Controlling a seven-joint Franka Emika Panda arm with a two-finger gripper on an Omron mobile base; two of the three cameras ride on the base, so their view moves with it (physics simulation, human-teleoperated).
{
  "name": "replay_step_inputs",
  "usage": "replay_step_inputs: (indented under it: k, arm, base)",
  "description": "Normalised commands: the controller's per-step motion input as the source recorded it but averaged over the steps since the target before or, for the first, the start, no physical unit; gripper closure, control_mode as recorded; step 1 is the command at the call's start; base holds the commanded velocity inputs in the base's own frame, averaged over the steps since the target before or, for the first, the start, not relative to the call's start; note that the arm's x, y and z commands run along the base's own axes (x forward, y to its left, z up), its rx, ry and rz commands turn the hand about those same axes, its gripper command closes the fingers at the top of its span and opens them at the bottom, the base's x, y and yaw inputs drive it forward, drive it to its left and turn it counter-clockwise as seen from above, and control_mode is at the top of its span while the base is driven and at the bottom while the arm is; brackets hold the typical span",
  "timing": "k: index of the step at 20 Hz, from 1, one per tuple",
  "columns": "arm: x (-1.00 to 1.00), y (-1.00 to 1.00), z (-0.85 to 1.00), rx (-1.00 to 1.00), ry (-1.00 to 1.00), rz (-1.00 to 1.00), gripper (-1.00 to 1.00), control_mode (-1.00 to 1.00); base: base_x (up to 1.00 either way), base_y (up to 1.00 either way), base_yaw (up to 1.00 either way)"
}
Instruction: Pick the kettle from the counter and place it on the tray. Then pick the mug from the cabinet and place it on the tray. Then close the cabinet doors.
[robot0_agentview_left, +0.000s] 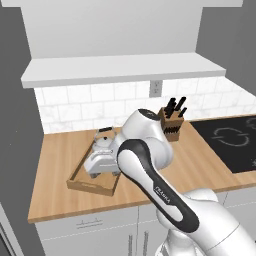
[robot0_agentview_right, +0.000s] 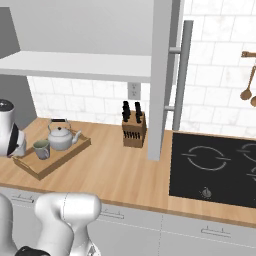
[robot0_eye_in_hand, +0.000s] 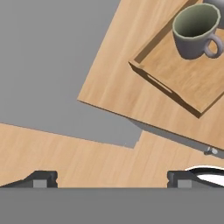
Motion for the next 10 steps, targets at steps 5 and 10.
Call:
replay_step_inputs:
  k: [5,10]
  arm:
    - [0.00,0.09,0.00,0.00,0.00,0.00,-1.00,-1.00]
    - [0.00,0.11,0.00,0.00,0.00,-0.01,-1.00,-1.00]
  base:
    - [0.00,0.00,0.00]
    - [0.00,0.00,0.00]
